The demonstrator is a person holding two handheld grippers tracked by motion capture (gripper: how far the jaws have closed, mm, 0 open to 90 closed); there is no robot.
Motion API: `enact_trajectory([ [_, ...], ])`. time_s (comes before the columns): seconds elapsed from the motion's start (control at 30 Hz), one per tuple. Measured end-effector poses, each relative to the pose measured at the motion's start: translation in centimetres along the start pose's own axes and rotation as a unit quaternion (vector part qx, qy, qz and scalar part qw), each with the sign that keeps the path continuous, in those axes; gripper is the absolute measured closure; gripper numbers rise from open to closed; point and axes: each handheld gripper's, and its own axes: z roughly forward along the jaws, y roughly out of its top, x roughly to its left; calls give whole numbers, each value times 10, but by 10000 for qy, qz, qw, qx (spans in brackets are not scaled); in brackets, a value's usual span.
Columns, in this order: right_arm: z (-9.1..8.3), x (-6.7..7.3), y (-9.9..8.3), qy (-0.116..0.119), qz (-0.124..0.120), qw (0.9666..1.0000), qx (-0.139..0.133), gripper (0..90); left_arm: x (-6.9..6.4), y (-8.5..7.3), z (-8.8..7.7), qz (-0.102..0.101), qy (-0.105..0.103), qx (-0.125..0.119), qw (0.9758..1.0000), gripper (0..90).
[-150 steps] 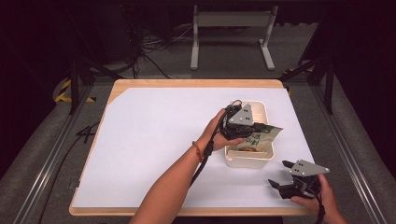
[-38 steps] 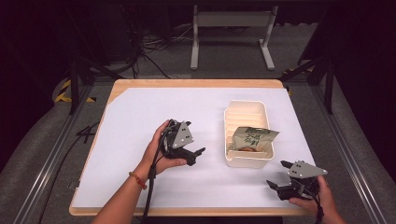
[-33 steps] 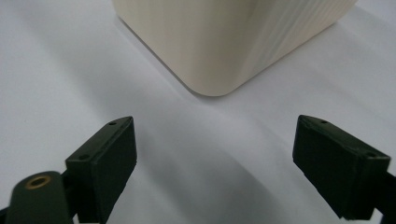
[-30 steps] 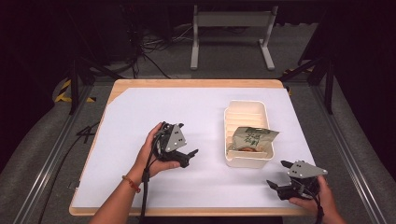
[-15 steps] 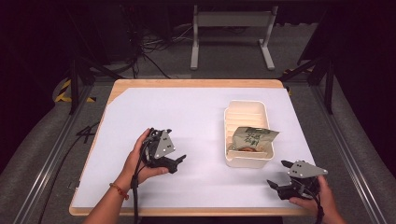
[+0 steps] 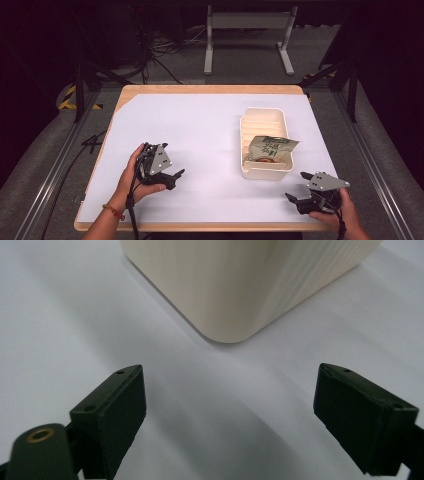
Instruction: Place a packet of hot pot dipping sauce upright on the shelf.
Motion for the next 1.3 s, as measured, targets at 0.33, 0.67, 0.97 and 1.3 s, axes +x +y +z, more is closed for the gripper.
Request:
enact_trajectory([
  [0.33,3,2,1,40,-35,10000,31,142,7,-23,-13,-70,92,142,9998,64],
  [0.67,4,1,2,53,-25,10000,28,142,12,-45,-22,-175,169,219,9995,65],
  [0.97,2,0,3,32,-5,10000,-6,142,16,-62,-33,-384,258,237,9987,66],
  [1.3,1,-1,3,31,38,10000,-47,142,21,-82,-44,-660,356,269,9968,71],
])
